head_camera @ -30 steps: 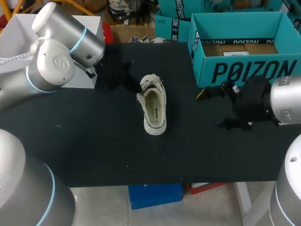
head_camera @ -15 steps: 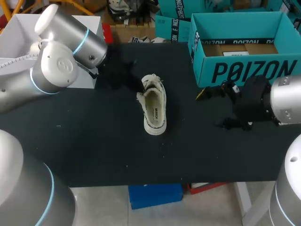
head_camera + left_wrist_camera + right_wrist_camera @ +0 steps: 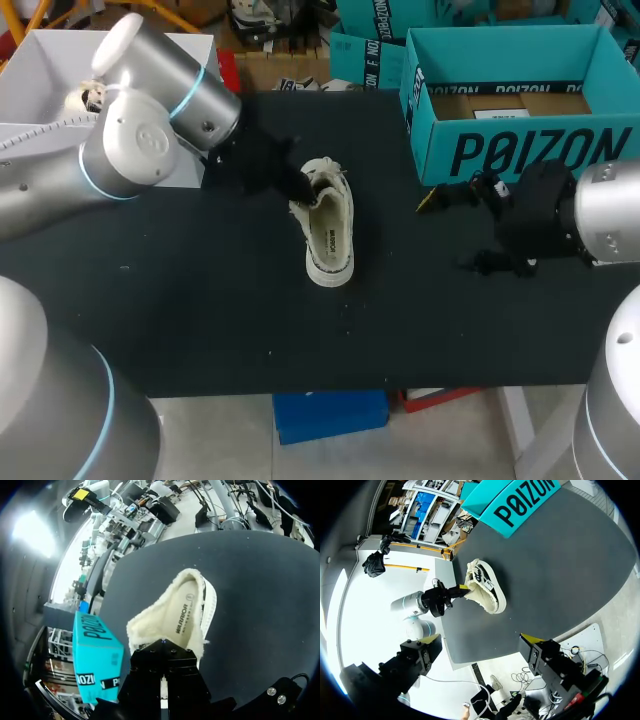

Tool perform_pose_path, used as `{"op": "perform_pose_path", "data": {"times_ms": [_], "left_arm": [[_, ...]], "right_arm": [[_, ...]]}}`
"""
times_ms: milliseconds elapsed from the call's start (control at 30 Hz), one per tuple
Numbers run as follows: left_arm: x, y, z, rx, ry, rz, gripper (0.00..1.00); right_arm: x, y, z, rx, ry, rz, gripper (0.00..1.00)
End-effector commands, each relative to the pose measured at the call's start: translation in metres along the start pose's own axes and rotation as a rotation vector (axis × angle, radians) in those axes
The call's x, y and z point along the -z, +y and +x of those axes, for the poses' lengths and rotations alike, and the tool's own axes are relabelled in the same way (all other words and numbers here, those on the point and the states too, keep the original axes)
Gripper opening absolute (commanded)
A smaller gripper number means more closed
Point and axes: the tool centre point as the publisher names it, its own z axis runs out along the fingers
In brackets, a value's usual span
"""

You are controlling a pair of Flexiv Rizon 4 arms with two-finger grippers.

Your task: Take the shoe out of the shoebox, open the shoe tongue, remove and reinsert the insole, then place the shoe into the shoebox

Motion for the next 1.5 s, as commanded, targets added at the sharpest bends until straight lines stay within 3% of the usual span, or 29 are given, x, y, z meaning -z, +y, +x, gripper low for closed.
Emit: {"op": "perform_pose_path", "data": {"times_ms": [33,233,500,700,1133,1500], "left_arm": [[-0.006,0.001,-0.002,-0.003,0.001,0.010,0.00],[-0.010,-0.005,-0.007,-0.013,-0.003,0.041,0.00],[0.031,-0.002,-0.010,-0.021,-0.064,0.089,0.00],[0.044,0.001,-0.008,-0.017,-0.080,0.101,0.00],[0.004,0.015,-0.026,-0.031,-0.075,0.177,0.00],[-0.014,0.011,-0.017,-0.031,-0.015,0.199,0.00]], "right_arm": [[-0.002,0.000,0.000,0.000,0.000,-0.001,1.00],[-0.002,0.000,0.000,0.000,0.000,-0.001,1.00],[-0.002,0.000,0.000,0.000,0.000,-0.001,1.00],[-0.002,0.000,0.000,0.000,0.000,-0.001,1.00],[-0.002,0.000,0.000,0.000,0.000,-0.001,1.00],[-0.002,0.000,0.000,0.000,0.000,-0.001,1.00]]}}
